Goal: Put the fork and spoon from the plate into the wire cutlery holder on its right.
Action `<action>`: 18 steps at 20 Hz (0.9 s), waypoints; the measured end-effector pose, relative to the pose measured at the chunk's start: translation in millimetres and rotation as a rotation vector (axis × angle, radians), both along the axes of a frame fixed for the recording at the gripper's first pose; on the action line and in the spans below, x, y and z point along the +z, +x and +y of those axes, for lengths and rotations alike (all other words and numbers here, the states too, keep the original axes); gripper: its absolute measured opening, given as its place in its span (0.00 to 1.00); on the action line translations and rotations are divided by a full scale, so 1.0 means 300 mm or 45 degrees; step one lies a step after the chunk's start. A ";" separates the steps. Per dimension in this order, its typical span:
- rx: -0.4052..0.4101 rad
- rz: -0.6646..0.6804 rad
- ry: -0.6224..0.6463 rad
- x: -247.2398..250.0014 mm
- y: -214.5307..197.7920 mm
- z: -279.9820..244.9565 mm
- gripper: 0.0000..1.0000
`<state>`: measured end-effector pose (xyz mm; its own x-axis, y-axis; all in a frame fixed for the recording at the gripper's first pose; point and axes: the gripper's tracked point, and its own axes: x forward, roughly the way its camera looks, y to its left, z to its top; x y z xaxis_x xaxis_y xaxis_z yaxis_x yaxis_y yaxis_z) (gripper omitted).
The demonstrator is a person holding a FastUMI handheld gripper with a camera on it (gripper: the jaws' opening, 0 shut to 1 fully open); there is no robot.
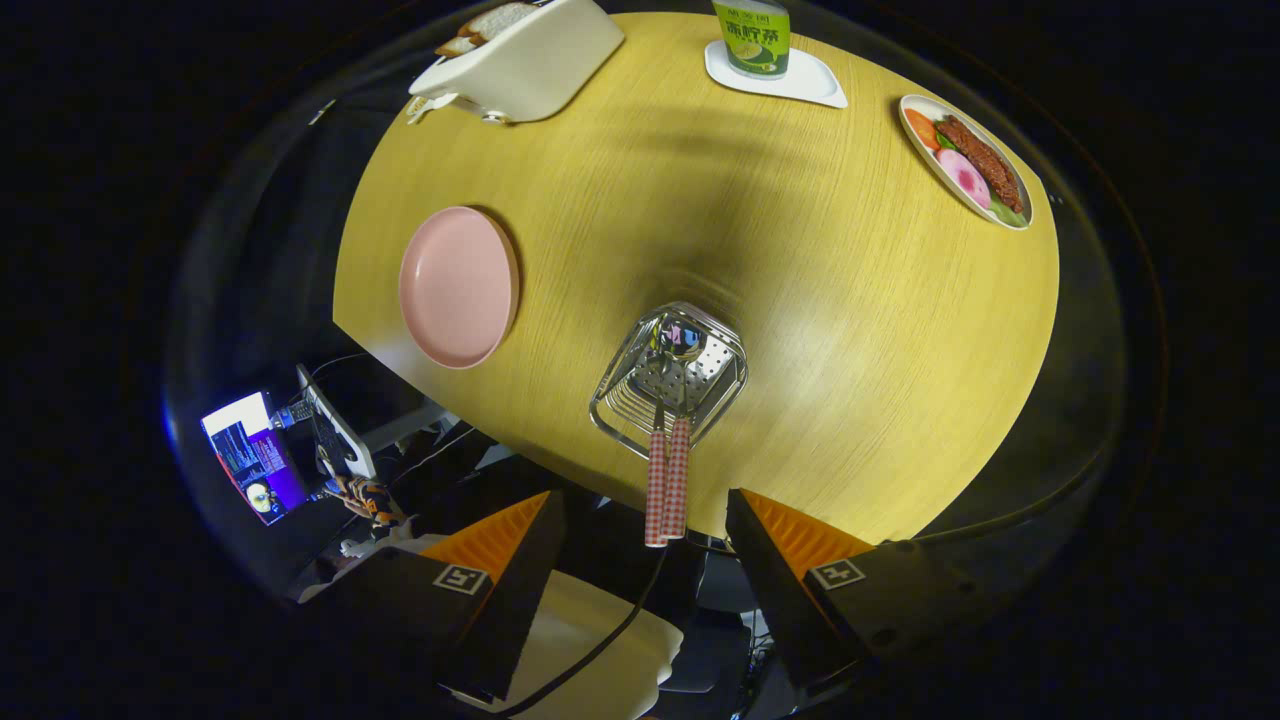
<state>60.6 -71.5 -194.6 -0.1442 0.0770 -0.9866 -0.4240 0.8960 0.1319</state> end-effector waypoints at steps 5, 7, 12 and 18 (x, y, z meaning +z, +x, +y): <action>-0.069 -0.315 0.110 0.118 0.020 0.030 0.99; -0.128 -0.474 0.167 0.180 0.032 0.043 0.99; -0.309 -0.810 0.290 0.362 0.015 0.087 0.99; -0.442 -1.243 0.385 0.547 -0.037 0.220 0.99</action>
